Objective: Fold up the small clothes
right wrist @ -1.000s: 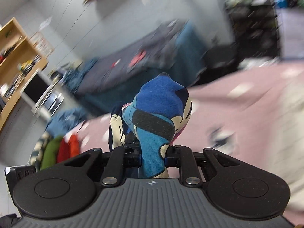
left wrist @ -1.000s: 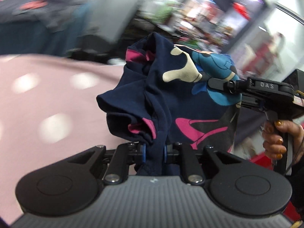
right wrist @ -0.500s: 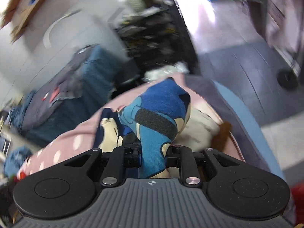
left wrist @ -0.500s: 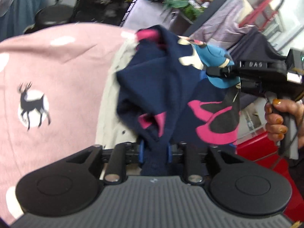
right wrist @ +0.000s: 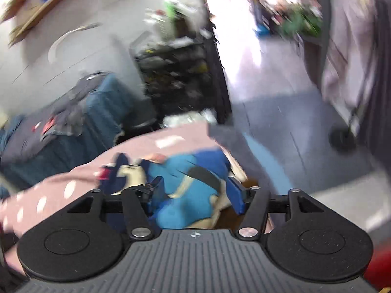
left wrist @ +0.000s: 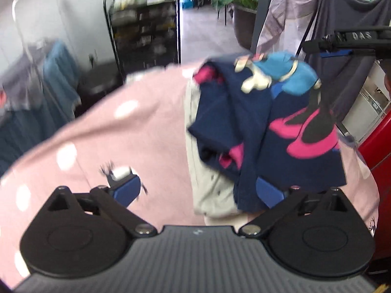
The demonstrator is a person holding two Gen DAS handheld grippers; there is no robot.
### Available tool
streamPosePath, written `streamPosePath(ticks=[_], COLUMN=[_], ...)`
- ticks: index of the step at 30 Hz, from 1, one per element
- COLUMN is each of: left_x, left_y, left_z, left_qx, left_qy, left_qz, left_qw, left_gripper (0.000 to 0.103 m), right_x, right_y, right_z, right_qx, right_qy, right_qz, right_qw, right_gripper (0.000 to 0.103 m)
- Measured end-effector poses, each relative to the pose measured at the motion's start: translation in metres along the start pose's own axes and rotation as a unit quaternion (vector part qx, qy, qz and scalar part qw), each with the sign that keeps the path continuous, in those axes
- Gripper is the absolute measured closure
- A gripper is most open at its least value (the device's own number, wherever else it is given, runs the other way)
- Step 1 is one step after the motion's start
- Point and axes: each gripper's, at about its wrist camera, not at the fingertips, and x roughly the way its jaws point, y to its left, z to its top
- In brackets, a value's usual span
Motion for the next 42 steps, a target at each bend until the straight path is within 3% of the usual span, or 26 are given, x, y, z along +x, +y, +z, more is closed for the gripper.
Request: streamPosePath(ticks=[1, 3, 5, 12, 16, 18, 21, 22, 23, 29, 34, 42], left_x=[-0.002, -0.005, -0.006, 0.009, 0.004, 0.002, 0.001, 0.002, 0.001, -0.002, -0.004, -0.002], left_y=[-0.003, -0.004, -0.002, 0.001, 0.004, 0.001, -0.009, -0.012, -0.017, -0.037, -0.048, -0.053], left_z=[0.005, 0.01, 0.009, 0.001, 0.007, 0.012, 0.022, 0.024, 0.027, 0.04, 0.045, 0.047], left_qx=[0.0, -0.007, -0.018, -0.01, -0.02, -0.015, 0.008, 0.016, 0.023, 0.044, 0.056, 0.066], left_qy=[-0.009, -0.007, 0.003, 0.028, 0.029, 0.027, 0.03, 0.031, 0.03, 0.038, 0.034, 0.044], left_qz=[0.001, 0.001, 0.006, 0.043, 0.05, 0.053, 0.051, 0.048, 0.046, 0.04, 0.019, 0.026], left_qw=[1.0, 1.0, 0.9998, 0.9986, 0.9981, 0.9981, 0.9982, 0.9982, 0.9982, 0.9975, 0.9977, 0.9965], left_gripper=[0.0, 0.0, 0.0, 0.0, 0.0, 0.0, 0.0, 0.0, 0.0, 0.0, 0.0, 0.0], right_x=[-0.006, -0.003, 0.015, 0.11, 0.11, 0.088, 0.053, 0.042, 0.029, -0.017, -0.021, -0.016], right_y=[0.009, 0.024, 0.035, 0.07, 0.081, 0.081, 0.084, 0.085, 0.085, 0.082, 0.089, 0.091], right_z=[0.001, 0.0, -0.005, -0.026, -0.013, -0.002, 0.011, 0.013, 0.014, 0.003, -0.024, -0.034], right_qx=[-0.029, -0.078, -0.105, -0.099, -0.084, -0.085, -0.123, -0.139, -0.152, -0.193, -0.234, -0.233], right_qy=[-0.005, 0.015, 0.041, 0.102, 0.095, 0.089, 0.099, 0.105, 0.109, 0.186, 0.222, 0.236], right_qz=[0.022, 0.051, 0.05, 0.061, 0.053, 0.061, 0.074, 0.076, 0.075, 0.058, 0.035, 0.021], right_qw=[0.999, 0.996, 0.992, 0.988, 0.991, 0.991, 0.985, 0.982, 0.979, 0.962, 0.946, 0.943], right_gripper=[0.008, 0.018, 0.073, 0.074, 0.071, 0.063, 0.027, 0.009, 0.0, 0.0, 0.0, 0.0])
